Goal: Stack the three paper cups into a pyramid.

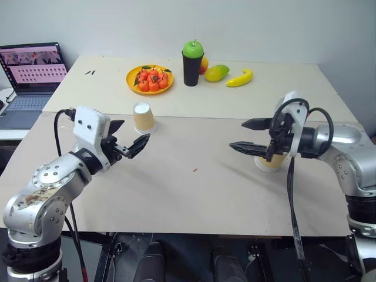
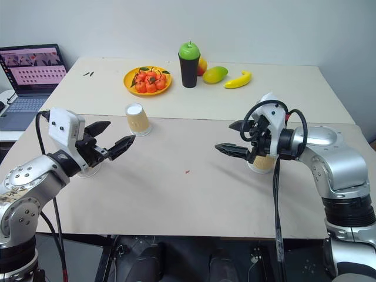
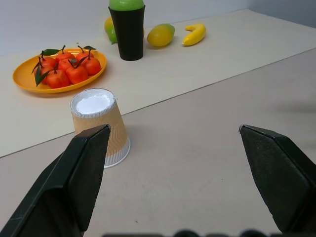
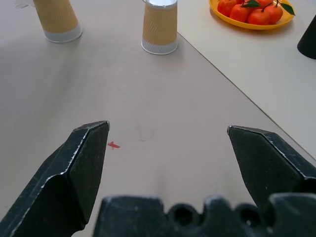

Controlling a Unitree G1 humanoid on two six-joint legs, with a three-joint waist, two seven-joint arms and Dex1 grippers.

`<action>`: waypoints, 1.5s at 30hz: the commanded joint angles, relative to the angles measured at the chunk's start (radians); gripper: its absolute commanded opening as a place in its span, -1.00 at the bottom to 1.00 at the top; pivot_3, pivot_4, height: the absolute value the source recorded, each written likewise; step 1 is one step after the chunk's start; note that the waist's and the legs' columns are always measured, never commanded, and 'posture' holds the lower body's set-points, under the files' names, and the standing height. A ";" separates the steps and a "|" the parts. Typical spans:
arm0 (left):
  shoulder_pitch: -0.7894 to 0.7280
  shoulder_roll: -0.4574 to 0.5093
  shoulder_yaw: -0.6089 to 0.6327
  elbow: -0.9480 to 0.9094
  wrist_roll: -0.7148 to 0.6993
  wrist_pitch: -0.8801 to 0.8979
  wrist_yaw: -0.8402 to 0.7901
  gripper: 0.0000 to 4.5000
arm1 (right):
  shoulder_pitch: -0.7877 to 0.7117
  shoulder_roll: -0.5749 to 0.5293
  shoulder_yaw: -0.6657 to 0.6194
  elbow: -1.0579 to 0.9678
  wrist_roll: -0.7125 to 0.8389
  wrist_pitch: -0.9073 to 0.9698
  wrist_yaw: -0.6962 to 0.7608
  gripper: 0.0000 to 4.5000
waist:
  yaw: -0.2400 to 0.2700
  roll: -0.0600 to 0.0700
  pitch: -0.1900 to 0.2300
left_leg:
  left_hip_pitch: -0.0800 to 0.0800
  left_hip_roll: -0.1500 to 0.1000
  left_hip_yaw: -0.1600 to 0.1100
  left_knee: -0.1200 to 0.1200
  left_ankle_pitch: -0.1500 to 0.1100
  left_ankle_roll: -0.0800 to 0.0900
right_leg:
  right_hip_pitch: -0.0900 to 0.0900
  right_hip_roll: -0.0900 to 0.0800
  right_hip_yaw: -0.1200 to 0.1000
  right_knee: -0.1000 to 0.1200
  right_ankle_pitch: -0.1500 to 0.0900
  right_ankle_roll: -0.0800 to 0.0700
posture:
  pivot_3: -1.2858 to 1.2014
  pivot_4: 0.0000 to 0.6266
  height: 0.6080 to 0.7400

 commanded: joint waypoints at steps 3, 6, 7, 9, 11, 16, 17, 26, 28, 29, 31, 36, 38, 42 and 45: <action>-0.066 -0.009 -0.010 0.033 0.043 -0.042 0.038 0.99 | -0.024 -0.003 -0.031 -0.028 0.002 -0.017 -0.012 1.00 | 0.002 0.000 0.000 | 0.000 0.000 0.000 0.000 0.000 0.000 | 0.000 0.000 0.000 0.000 0.000 0.000 | 0.03 -0.52 0.93; -0.082 -0.036 -0.007 0.049 0.051 -0.041 0.070 0.99 | -0.028 -0.004 -0.031 -0.034 0.006 -0.014 -0.011 1.00 | 0.001 0.000 0.000 | 0.000 0.000 0.000 0.001 0.000 0.000 | 0.000 0.000 0.000 0.000 0.000 0.000 | 0.03 -0.52 0.93; -0.085 -0.044 -0.006 0.048 0.049 -0.040 0.075 0.99 | -0.030 -0.005 -0.029 -0.034 0.006 -0.014 -0.009 1.00 | 0.001 0.000 0.000 | 0.000 0.000 0.000 0.000 0.000 0.000 | 0.000 0.000 0.000 0.000 0.000 0.000 | 0.03 -0.52 0.93; -0.083 -0.057 0.001 0.038 0.052 -0.034 0.095 0.99 | -0.035 -0.006 -0.022 -0.033 0.003 -0.016 -0.005 1.00 | 0.000 0.000 0.000 | 0.000 0.000 0.000 -0.001 0.000 0.000 | 0.000 0.000 0.000 0.000 0.000 0.000 | 0.03 -0.52 0.93; -0.081 -0.100 0.027 0.032 0.068 -0.026 0.168 0.99 | -0.044 -0.005 -0.018 -0.026 -0.001 -0.020 -0.002 1.00 | -0.002 0.000 0.000 | 0.000 0.000 0.000 -0.001 0.000 0.000 | 0.000 0.000 0.000 0.000 0.000 0.000 | 0.03 -0.52 0.93; -0.064 -0.182 -0.012 0.009 0.160 -0.035 0.309 0.99 | -0.060 0.010 -0.007 -0.003 -0.016 -0.033 -0.009 1.00 | -0.001 0.000 0.000 | 0.000 0.000 0.000 0.000 0.000 0.000 | 0.000 0.000 0.000 0.000 0.000 0.000 | 0.03 -0.52 0.93; -0.070 -0.207 -0.015 0.012 0.167 -0.038 0.333 0.99 | -0.062 0.016 -0.004 -0.001 -0.019 -0.035 -0.013 1.00 | 0.000 0.000 0.000 | 0.000 0.000 0.000 0.000 0.000 0.000 | 0.000 0.000 0.000 0.000 0.000 0.000 | 0.03 -0.52 0.93; -0.141 -0.365 -0.107 0.176 0.305 -0.119 0.452 0.99 | -0.055 0.027 -0.018 -0.031 -0.023 -0.022 -0.035 1.00 | 0.004 0.000 0.000 | 0.000 -0.001 0.000 0.001 0.000 0.000 | 0.001 0.000 0.000 0.000 0.000 0.000 | 0.03 -0.52 0.93; -0.153 -0.378 -0.123 0.220 0.330 -0.150 0.447 0.99 | -0.048 0.023 -0.026 -0.045 -0.020 -0.015 -0.044 1.00 | 0.003 0.000 0.000 | 0.000 -0.001 0.000 0.000 0.000 0.000 | 0.000 0.000 0.000 0.000 0.000 0.000 | 0.03 -0.52 0.93; -0.160 -0.380 -0.130 0.243 0.343 -0.163 0.444 0.99 | -0.043 0.020 -0.031 -0.054 -0.017 -0.011 -0.048 1.00 | 0.001 0.000 0.000 | 0.000 -0.001 0.000 0.000 0.000 0.000 | 0.000 0.000 0.000 0.000 0.000 0.000 | 0.03 -0.52 0.93; -0.171 -0.384 -0.135 0.281 0.367 -0.185 0.445 0.99 | -0.034 0.017 -0.040 -0.069 -0.013 -0.004 -0.056 1.00 | -0.001 0.000 0.000 | 0.000 -0.001 0.000 0.000 0.000 0.000 | 0.000 0.000 0.000 0.000 0.000 0.000 | 0.03 -0.52 0.93; -0.227 -0.393 -0.157 0.412 0.412 -0.253 0.429 0.99 | -0.008 0.009 -0.065 -0.106 -0.006 0.014 -0.083 1.00 | 0.002 0.000 0.000 | 0.000 -0.001 0.000 0.001 0.000 0.000 | 0.001 0.000 0.000 0.000 0.000 0.000 | 0.03 -0.52 0.93; -0.253 -0.394 -0.164 0.465 0.432 -0.285 0.422 0.99 | 0.001 0.007 -0.075 -0.121 0.000 0.023 -0.094 1.00 | 0.004 0.000 0.000 | 0.000 -0.001 0.000 0.001 0.000 0.000 | 0.001 0.000 0.000 0.000 0.000 0.000 | 0.03 -0.52 0.93; -0.300 -0.404 -0.171 0.551 0.454 -0.337 0.408 0.99 | 0.011 0.003 -0.085 -0.142 0.009 0.035 -0.109 1.00 | 0.004 0.000 0.000 | 0.000 -0.001 0.000 0.000 0.000 0.000 | 0.001 0.000 0.000 0.000 0.000 0.000 | 0.03 -0.52 0.93; -0.333 -0.410 -0.178 0.604 0.465 -0.374 0.389 0.99 | 0.018 0.000 -0.093 -0.156 0.018 0.044 -0.122 1.00 | 0.004 0.000 0.000 | 0.000 -0.001 0.000 0.000 0.000 0.000 | 0.000 0.000 0.000 0.000 0.000 0.000 | 0.03 -0.52 0.93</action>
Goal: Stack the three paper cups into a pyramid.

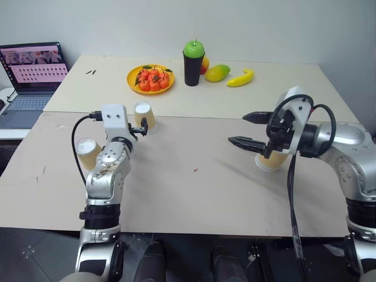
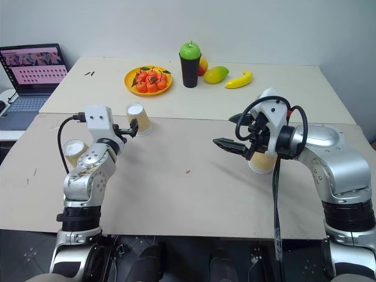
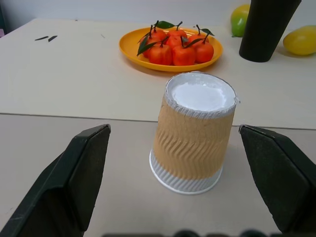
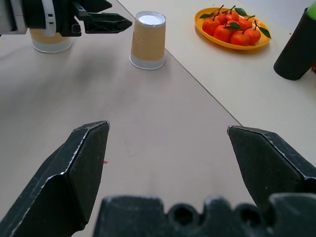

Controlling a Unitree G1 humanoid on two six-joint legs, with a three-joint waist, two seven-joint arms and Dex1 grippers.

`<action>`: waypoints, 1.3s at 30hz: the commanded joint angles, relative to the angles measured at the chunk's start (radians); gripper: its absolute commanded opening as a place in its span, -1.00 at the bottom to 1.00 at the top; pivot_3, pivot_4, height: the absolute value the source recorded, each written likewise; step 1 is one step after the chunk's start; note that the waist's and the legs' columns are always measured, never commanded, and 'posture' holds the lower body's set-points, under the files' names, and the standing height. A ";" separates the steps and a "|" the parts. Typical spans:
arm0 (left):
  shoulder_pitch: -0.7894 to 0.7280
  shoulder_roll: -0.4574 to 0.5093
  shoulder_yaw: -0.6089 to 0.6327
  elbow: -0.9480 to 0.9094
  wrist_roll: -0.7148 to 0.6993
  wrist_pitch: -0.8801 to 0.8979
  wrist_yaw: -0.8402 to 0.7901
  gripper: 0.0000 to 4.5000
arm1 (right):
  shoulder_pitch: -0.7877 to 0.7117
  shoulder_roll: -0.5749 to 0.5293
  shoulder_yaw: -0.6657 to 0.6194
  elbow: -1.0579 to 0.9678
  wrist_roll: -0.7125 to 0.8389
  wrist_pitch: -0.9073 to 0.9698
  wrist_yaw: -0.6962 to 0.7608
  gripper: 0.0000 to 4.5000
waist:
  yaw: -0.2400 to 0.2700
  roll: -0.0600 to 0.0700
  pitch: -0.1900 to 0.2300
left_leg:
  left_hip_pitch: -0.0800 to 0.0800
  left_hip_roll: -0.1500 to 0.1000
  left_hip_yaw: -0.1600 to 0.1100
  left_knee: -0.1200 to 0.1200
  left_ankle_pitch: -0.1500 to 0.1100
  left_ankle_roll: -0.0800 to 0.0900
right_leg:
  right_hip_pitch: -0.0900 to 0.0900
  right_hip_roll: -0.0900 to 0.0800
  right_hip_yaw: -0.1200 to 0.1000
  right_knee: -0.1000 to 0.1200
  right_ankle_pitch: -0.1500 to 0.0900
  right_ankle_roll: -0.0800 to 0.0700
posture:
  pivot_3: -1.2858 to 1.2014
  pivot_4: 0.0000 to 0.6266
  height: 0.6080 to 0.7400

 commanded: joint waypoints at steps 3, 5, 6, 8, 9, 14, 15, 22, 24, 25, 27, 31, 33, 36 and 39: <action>-0.087 -0.004 -0.005 0.120 0.035 -0.113 -0.024 0.99 | 0.000 -0.020 -0.057 -0.051 0.018 0.012 -0.025 1.00 | 0.000 0.000 0.000 | 0.000 0.000 0.000 0.000 0.000 0.000 | 0.000 0.000 0.000 0.000 0.000 0.000 | 0.03 -0.52 0.93; -0.102 -0.006 0.000 0.159 0.044 -0.136 -0.022 0.99 | 0.003 -0.020 -0.059 -0.058 0.022 0.017 -0.030 1.00 | 0.000 0.000 0.000 | 0.000 0.000 0.000 0.000 0.000 0.000 | 0.000 0.000 0.000 0.000 0.000 0.000 | 0.03 -0.52 0.93; -0.106 -0.007 0.001 0.171 0.048 -0.146 -0.022 0.99 | 0.003 -0.020 -0.061 -0.062 0.024 0.020 -0.032 1.00 | -0.002 0.000 0.000 | 0.000 0.000 0.000 0.000 0.000 0.000 | 0.000 0.000 0.000 0.000 0.000 0.000 | 0.03 -0.52 0.93; -0.111 -0.007 0.006 0.191 0.055 -0.160 -0.018 0.99 | 0.004 -0.020 -0.064 -0.067 0.025 0.026 -0.033 1.00 | -0.004 0.000 0.000 | 0.000 0.000 0.000 0.000 0.000 0.000 | 0.000 0.000 0.000 0.000 0.000 0.000 | 0.03 -0.52 0.93; -0.115 -0.007 0.007 0.202 0.058 -0.168 -0.016 0.99 | 0.003 -0.021 -0.065 -0.067 0.024 0.027 -0.033 1.00 | -0.003 0.000 0.000 | 0.000 0.000 0.000 -0.001 0.000 0.000 | 0.000 0.000 0.000 0.000 0.000 0.000 | 0.03 -0.52 0.93; -0.150 -0.011 0.006 0.281 0.071 -0.215 -0.017 0.99 | -0.004 -0.022 -0.061 -0.064 0.023 0.028 -0.038 1.00 | -0.001 0.000 0.000 | 0.000 0.000 0.000 0.000 0.000 0.000 | 0.000 0.000 0.000 0.000 0.000 0.000 | 0.03 -0.52 0.93; -0.158 -0.012 0.006 0.296 0.073 -0.226 -0.016 0.99 | -0.004 -0.023 -0.061 -0.065 0.025 0.029 -0.039 1.00 | -0.001 0.000 0.000 | 0.000 0.000 0.000 0.000 0.000 0.000 | 0.000 0.000 0.000 0.000 0.000 0.000 | 0.03 -0.52 0.93; -0.196 -0.018 0.011 0.384 0.080 -0.287 -0.022 0.99 | -0.005 -0.033 -0.059 -0.069 0.032 0.030 -0.046 1.00 | -0.001 0.000 0.000 | 0.000 0.000 0.000 -0.001 0.000 0.000 | 0.000 0.000 0.000 0.000 0.000 0.000 | 0.03 -0.52 0.93; -0.199 -0.021 0.015 0.397 0.076 -0.297 -0.023 0.99 | -0.005 -0.037 -0.060 -0.070 0.033 0.032 -0.048 1.00 | -0.001 0.000 0.000 | 0.000 0.000 0.000 -0.001 0.000 0.000 | 0.000 0.000 0.000 0.000 0.000 0.000 | 0.03 -0.52 0.93; -0.200 -0.022 0.013 0.405 0.073 -0.305 -0.033 0.99 | -0.006 -0.040 -0.061 -0.072 0.032 0.033 -0.050 1.00 | -0.001 0.000 0.000 | 0.000 0.000 0.000 -0.001 0.000 0.000 | 0.000 0.000 0.000 0.000 0.000 0.000 | 0.03 -0.52 0.93; -0.202 -0.024 0.011 0.422 0.072 -0.318 -0.042 0.99 | -0.006 -0.043 -0.063 -0.076 0.034 0.037 -0.052 1.00 | -0.002 0.000 0.000 | 0.000 0.000 0.000 -0.001 0.000 0.000 | 0.000 0.000 0.000 0.000 0.000 0.000 | 0.03 -0.52 0.93; -0.217 -0.024 0.015 0.472 0.074 -0.349 -0.048 0.99 | -0.010 -0.050 -0.065 -0.082 0.040 0.043 -0.058 1.00 | -0.001 0.000 0.000 | 0.000 0.000 0.000 -0.001 0.000 0.000 | 0.000 0.000 0.000 0.000 0.000 0.000 | 0.03 -0.52 0.93; -0.227 -0.024 0.017 0.498 0.074 -0.364 -0.050 0.99 | -0.013 -0.052 -0.066 -0.083 0.043 0.044 -0.061 1.00 | -0.001 0.000 0.000 | 0.000 0.000 0.000 -0.001 0.000 0.000 | 0.000 0.000 0.000 0.000 0.000 0.000 | 0.03 -0.52 0.93; -0.243 -0.024 0.018 0.539 0.076 -0.389 -0.054 0.99 | -0.016 -0.054 -0.065 -0.085 0.048 0.047 -0.066 1.00 | -0.001 0.000 0.000 | 0.000 0.000 0.000 -0.001 0.000 0.000 | 0.000 0.000 0.000 0.000 0.000 0.000 | 0.03 -0.52 0.93; -0.257 -0.023 0.018 0.573 0.079 -0.413 -0.058 0.99 | -0.018 -0.056 -0.064 -0.086 0.050 0.048 -0.068 1.00 | -0.001 0.000 0.000 | 0.000 0.000 0.000 -0.001 0.000 0.000 | 0.000 0.000 0.000 0.000 0.000 0.000 | 0.03 -0.52 0.93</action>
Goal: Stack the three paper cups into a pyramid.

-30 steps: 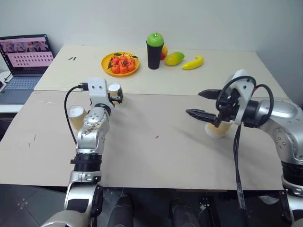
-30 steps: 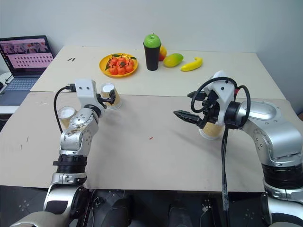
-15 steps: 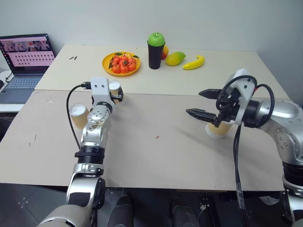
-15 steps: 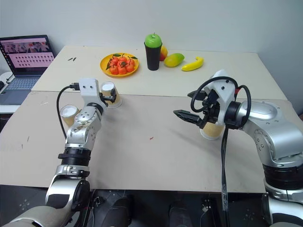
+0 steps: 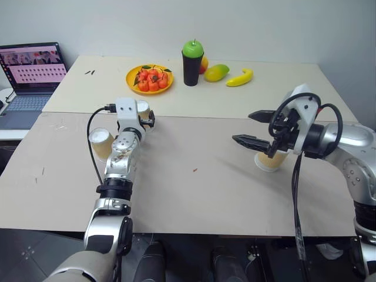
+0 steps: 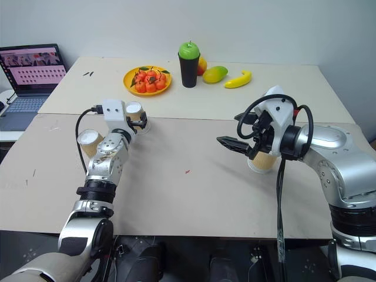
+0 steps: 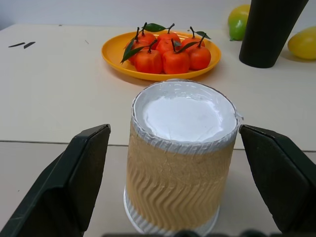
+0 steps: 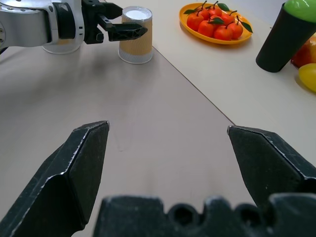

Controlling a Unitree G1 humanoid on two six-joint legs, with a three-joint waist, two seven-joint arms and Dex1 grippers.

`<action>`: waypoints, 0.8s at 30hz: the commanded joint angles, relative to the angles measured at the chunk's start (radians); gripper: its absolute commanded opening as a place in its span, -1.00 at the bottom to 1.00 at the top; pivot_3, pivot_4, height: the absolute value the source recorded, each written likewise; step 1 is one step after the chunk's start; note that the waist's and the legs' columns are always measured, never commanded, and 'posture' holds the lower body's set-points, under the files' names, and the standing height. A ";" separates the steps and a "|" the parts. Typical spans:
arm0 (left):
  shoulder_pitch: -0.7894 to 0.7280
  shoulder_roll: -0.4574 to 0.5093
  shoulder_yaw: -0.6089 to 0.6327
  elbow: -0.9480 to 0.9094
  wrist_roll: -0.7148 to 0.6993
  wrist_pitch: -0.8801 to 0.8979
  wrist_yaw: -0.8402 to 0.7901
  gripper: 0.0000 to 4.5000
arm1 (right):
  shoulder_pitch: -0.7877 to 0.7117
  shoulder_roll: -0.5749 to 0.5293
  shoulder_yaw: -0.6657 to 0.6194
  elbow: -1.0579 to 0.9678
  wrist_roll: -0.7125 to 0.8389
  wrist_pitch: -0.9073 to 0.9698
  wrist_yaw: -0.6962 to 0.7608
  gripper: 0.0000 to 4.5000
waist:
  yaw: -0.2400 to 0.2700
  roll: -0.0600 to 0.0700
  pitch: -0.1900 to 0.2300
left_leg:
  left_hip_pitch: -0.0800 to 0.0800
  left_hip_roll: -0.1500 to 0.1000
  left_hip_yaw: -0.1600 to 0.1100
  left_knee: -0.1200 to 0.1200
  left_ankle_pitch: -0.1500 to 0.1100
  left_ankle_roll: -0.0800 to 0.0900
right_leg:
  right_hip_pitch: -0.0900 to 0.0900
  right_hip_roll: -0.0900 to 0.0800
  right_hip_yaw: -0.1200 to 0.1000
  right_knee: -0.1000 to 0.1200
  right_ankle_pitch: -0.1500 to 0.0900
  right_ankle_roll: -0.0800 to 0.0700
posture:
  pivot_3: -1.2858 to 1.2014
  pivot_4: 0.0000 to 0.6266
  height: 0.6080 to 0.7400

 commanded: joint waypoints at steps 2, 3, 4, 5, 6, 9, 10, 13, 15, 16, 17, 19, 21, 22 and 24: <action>-0.052 0.003 0.000 0.041 0.010 -0.069 -0.015 0.99 | -0.026 -0.019 -0.039 -0.039 0.010 0.005 -0.011 1.00 | 0.000 0.000 0.000 | 0.000 0.000 0.000 0.000 0.000 0.000 | 0.000 0.000 0.000 0.000 0.000 0.000 | 0.03 -0.52 0.93; -0.060 0.003 0.000 0.055 0.011 -0.079 -0.017 0.99 | -0.027 -0.020 -0.038 -0.040 0.011 0.005 -0.011 1.00 | 0.000 0.000 0.000 | 0.000 0.000 0.000 0.000 0.000 0.000 | 0.000 0.000 0.000 0.000 0.000 0.000 | 0.03 -0.52 0.93; -0.067 0.004 0.001 0.066 0.011 -0.087 -0.018 0.99 | -0.027 -0.020 -0.038 -0.040 0.011 0.005 -0.011 1.00 | 0.000 0.000 0.000 | 0.000 0.000 0.000 0.000 0.000 0.000 | 0.000 0.000 0.000 0.000 0.000 0.000 | 0.03 -0.52 0.93; -0.074 0.004 0.003 0.078 0.010 -0.094 -0.019 0.87 | -0.027 -0.021 -0.038 -0.042 0.011 0.006 -0.012 1.00 | 0.000 0.000 0.000 | 0.000 0.000 0.000 0.000 0.000 0.000 | 0.000 0.000 0.000 0.000 0.000 0.000 | 0.03 -0.52 0.93; -0.078 0.003 0.004 0.088 0.009 -0.103 -0.023 0.80 | -0.028 -0.021 -0.039 -0.042 0.011 0.006 -0.013 1.00 | 0.000 0.000 0.000 | 0.000 0.000 0.000 0.000 0.000 0.000 | 0.000 0.000 0.000 0.000 0.000 0.000 | 0.03 -0.52 0.93; -0.084 0.002 0.004 0.106 0.005 -0.120 -0.037 0.39 | -0.026 -0.024 -0.040 -0.044 0.010 0.007 -0.013 1.00 | 0.000 0.000 0.000 | 0.000 0.000 0.000 0.000 0.000 0.000 | 0.000 0.000 0.000 0.000 0.000 0.000 | 0.03 -0.52 0.93; -0.085 0.002 0.003 0.110 0.006 -0.126 -0.039 0.24 | -0.025 -0.024 -0.040 -0.044 0.010 0.007 -0.013 1.00 | 0.000 0.000 0.000 | 0.000 0.000 0.000 0.000 0.000 0.000 | 0.000 0.000 0.000 0.000 0.000 0.000 | 0.03 -0.52 0.93; -0.085 0.003 -0.001 0.112 0.011 -0.137 -0.045 0.18 | -0.024 -0.026 -0.042 -0.046 0.011 0.009 -0.012 1.00 | 0.000 0.000 0.000 | 0.000 0.000 0.000 0.000 0.000 0.000 | 0.000 0.000 0.000 0.000 0.000 0.000 | 0.03 -0.52 0.93; -0.082 0.004 -0.002 0.103 0.013 -0.139 -0.044 0.18 | -0.025 -0.029 -0.040 -0.045 0.011 0.008 -0.011 1.00 | 0.000 0.000 0.000 | 0.000 0.000 0.000 0.000 0.000 0.000 | 0.000 0.000 0.000 0.000 0.000 0.000 | 0.03 -0.52 0.93; -0.079 0.006 -0.004 0.093 0.017 -0.137 -0.043 0.18 | -0.025 -0.030 -0.039 -0.044 0.011 0.007 -0.010 1.00 | 0.000 0.000 0.000 | 0.000 0.000 0.000 0.000 0.000 0.000 | 0.000 0.000 0.000 0.000 0.000 0.000 | 0.03 -0.52 0.93; -0.076 0.008 -0.007 0.079 0.021 -0.134 -0.041 0.18 | -0.025 -0.030 -0.038 -0.042 0.011 0.006 -0.010 1.00 | 0.000 0.000 0.000 | 0.000 0.000 0.000 0.000 0.000 0.000 | 0.000 0.000 0.000 0.000 0.000 0.000 | 0.03 -0.52 0.93; -0.068 0.013 -0.015 0.043 0.031 -0.129 -0.038 0.18 | -0.025 -0.030 -0.035 -0.039 0.008 0.002 -0.007 1.00 | 0.000 0.000 0.000 | 0.000 0.000 0.000 0.000 0.000 0.000 | 0.000 0.000 0.000 0.000 0.000 0.000 | 0.03 -0.52 0.93; -0.064 0.019 -0.021 -0.001 0.042 -0.120 -0.035 0.18 | -0.024 -0.028 -0.031 -0.037 0.005 -0.001 -0.006 1.00 | 0.000 0.000 0.000 | 0.000 0.000 0.000 0.000 0.000 0.000 | 0.000 0.000 0.000 0.000 0.000 0.000 | 0.03 -0.52 0.93; -0.062 0.021 -0.023 -0.015 0.044 -0.115 -0.034 0.18 | -0.024 -0.027 -0.030 -0.036 0.005 -0.002 -0.006 1.00 | 0.000 0.000 0.000 | 0.000 0.000 0.000 0.000 0.000 0.000 | 0.000 0.000 0.000 0.000 0.000 0.000 | 0.03 -0.52 0.93; -0.063 0.027 -0.019 -0.049 0.048 -0.099 -0.022 0.18 | -0.025 -0.024 -0.026 -0.034 0.004 -0.004 -0.005 1.00 | 0.000 0.000 0.000 | 0.000 0.000 0.000 0.000 0.000 0.000 | 0.000 0.000 0.000 0.000 0.000 0.000 | 0.03 -0.52 0.93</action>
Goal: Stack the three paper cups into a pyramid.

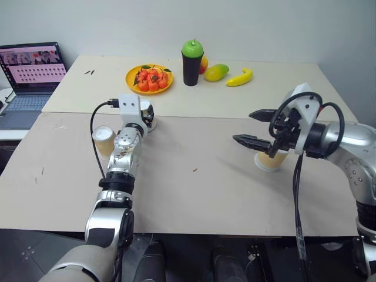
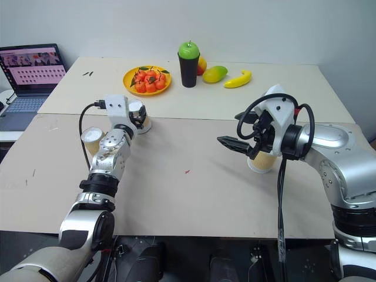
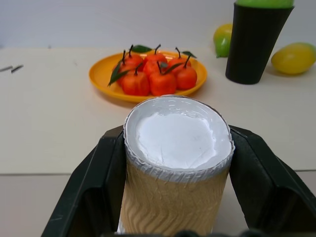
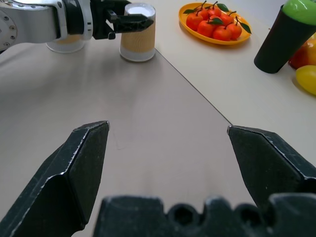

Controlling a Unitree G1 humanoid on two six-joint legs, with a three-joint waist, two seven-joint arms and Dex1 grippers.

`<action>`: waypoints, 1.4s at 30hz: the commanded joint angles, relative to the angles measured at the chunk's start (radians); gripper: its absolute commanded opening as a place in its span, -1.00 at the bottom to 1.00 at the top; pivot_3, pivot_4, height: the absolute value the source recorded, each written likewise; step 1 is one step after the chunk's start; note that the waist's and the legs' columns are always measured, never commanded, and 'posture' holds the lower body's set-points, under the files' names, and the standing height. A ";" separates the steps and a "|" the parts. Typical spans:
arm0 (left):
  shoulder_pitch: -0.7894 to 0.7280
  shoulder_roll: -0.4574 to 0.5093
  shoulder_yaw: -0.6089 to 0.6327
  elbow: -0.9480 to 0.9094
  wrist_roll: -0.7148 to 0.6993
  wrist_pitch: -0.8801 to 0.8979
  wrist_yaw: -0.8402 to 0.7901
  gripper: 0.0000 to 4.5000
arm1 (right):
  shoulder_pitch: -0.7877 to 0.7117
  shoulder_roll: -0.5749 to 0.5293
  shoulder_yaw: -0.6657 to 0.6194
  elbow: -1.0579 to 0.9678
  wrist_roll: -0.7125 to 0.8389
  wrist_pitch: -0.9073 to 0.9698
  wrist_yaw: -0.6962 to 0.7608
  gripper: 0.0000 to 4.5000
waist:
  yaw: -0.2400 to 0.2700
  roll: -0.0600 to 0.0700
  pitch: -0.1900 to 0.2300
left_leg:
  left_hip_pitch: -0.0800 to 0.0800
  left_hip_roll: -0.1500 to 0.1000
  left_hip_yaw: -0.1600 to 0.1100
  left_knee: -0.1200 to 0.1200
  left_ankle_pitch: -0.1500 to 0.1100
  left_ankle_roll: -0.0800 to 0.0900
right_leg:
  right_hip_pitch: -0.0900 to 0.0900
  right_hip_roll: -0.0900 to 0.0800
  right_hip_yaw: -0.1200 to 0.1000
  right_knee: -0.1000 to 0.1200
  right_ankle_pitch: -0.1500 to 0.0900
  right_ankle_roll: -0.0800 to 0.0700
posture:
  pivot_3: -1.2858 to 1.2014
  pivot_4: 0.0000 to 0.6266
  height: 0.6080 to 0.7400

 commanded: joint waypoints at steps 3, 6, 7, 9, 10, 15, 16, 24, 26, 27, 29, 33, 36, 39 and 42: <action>-0.012 0.026 0.007 -0.134 0.024 0.028 0.030 0.18 | -0.026 -0.005 -0.022 -0.016 0.001 -0.011 -0.004 1.00 | -0.001 0.000 0.000 | 0.000 0.000 0.000 0.000 0.000 0.000 | 0.000 0.000 0.000 0.000 0.000 0.000 | 0.03 -0.52 0.93; -0.010 0.035 0.006 -0.230 0.027 0.075 0.042 0.18 | -0.029 -0.004 -0.016 -0.007 -0.003 -0.018 0.002 1.00 | -0.001 0.000 0.000 | 0.000 0.000 0.000 0.000 0.000 0.000 | 0.000 0.000 0.000 0.000 0.000 0.000 | 0.03 -0.52 0.93; -0.008 0.037 0.001 -0.268 0.024 0.096 0.035 0.18 | -0.030 -0.004 -0.015 -0.004 -0.004 -0.019 0.003 1.00 | 0.000 0.000 0.000 | 0.000 0.000 0.000 0.000 0.000 0.000 | 0.000 0.000 0.000 0.000 0.000 0.000 | 0.03 -0.52 0.93; -0.008 0.042 -0.011 -0.346 0.005 0.126 -0.001 0.18 | -0.030 -0.004 -0.014 -0.003 -0.005 -0.020 0.004 1.00 | 0.000 0.000 0.000 | 0.000 0.000 0.000 0.000 0.000 0.000 | 0.000 0.000 0.000 0.000 0.000 0.000 | 0.03 -0.52 0.93; -0.010 0.052 -0.023 -0.378 0.007 0.139 -0.024 0.18 | -0.030 -0.003 -0.014 -0.001 -0.006 -0.021 0.004 1.00 | 0.000 0.000 0.000 | 0.000 0.000 0.000 0.000 0.000 0.000 | 0.000 0.000 0.000 0.000 0.000 0.000 | 0.03 -0.52 0.93; -0.045 0.106 -0.054 -0.513 -0.084 0.197 -0.229 0.18 | -0.022 -0.005 -0.019 -0.003 -0.005 -0.023 0.005 1.00 | 0.000 0.000 0.000 | 0.000 0.000 0.000 0.000 0.000 0.000 | 0.000 0.000 0.000 0.000 0.000 0.000 | 0.03 -0.52 0.93; -0.050 0.118 -0.064 -0.537 -0.113 0.210 -0.286 0.18 | -0.022 -0.006 -0.019 -0.002 -0.005 -0.023 0.006 1.00 | 0.000 0.000 0.000 | 0.000 0.000 0.000 0.000 0.000 0.000 | 0.000 0.000 0.000 0.000 0.000 0.000 | 0.03 -0.52 0.93; -0.003 0.305 -0.191 -0.765 -0.430 0.527 -0.795 0.18 | -0.040 -0.009 -0.124 -0.017 0.119 0.016 0.030 1.00 | -0.005 0.000 0.000 | 0.000 0.000 0.000 -0.001 0.000 0.000 | 0.000 0.000 0.000 0.000 0.000 0.000 | 0.03 -0.52 0.93; 0.001 0.324 -0.214 -0.755 -0.453 0.545 -0.860 0.18 | -0.050 -0.009 -0.155 -0.030 0.173 0.037 0.032 1.00 | -0.008 0.000 0.000 | 0.001 0.000 0.000 0.000 0.000 0.000 | 0.000 0.000 0.000 0.000 0.000 0.000 | 0.03 -0.52 0.93; 0.004 0.324 -0.247 -0.737 -0.449 0.539 -0.903 0.18 | -0.053 -0.009 -0.178 -0.043 0.213 0.053 0.030 1.00 | -0.009 0.000 0.000 | 0.001 0.000 0.000 0.000 0.000 0.000 | 0.000 0.000 0.000 0.001 0.000 0.000 | 0.03 -0.52 0.93; 0.010 0.325 -0.330 -0.700 -0.392 0.486 -0.980 0.18 | -0.046 -0.014 -0.212 -0.069 0.281 0.082 0.028 1.00 | -0.008 0.000 0.000 | 0.001 0.000 0.000 0.000 0.000 0.000 | 0.000 0.000 0.000 0.001 0.000 0.000 | 0.03 -0.52 0.93; 0.002 0.286 -0.380 -0.636 -0.350 0.419 -1.025 0.18 | 0.008 -0.062 -0.230 -0.110 0.319 0.109 0.042 1.00 | -0.002 0.000 0.000 | 0.000 0.000 0.000 0.000 0.000 0.000 | 0.000 0.000 0.000 0.000 0.000 0.000 | 0.03 -0.52 0.93; -0.007 0.225 -0.389 -0.591 -0.344 0.396 -1.027 0.18 | 0.084 -0.120 -0.242 -0.148 0.327 0.115 0.071 1.00 | 0.003 0.000 0.000 | -0.001 0.000 0.000 0.001 0.000 0.001 | 0.000 0.000 0.000 0.000 0.000 0.000 | 0.03 -0.52 0.93; -0.002 0.184 -0.404 -0.567 -0.319 0.366 -1.031 0.18 | 0.121 -0.145 -0.255 -0.159 0.339 0.115 0.067 1.00 | -0.001 0.000 0.000 | -0.001 0.000 0.000 0.001 -0.001 0.001 | 0.000 0.000 0.000 0.000 0.000 0.000 | 0.03 -0.52 0.93; 0.011 0.134 -0.423 -0.540 -0.290 0.333 -1.019 0.18 | 0.152 -0.167 -0.271 -0.176 0.350 0.119 0.068 1.00 | -0.004 0.000 0.000 | 0.000 0.000 0.000 0.001 0.000 0.001 | 0.000 0.000 0.000 0.000 0.000 0.000 | 0.03 -0.52 0.93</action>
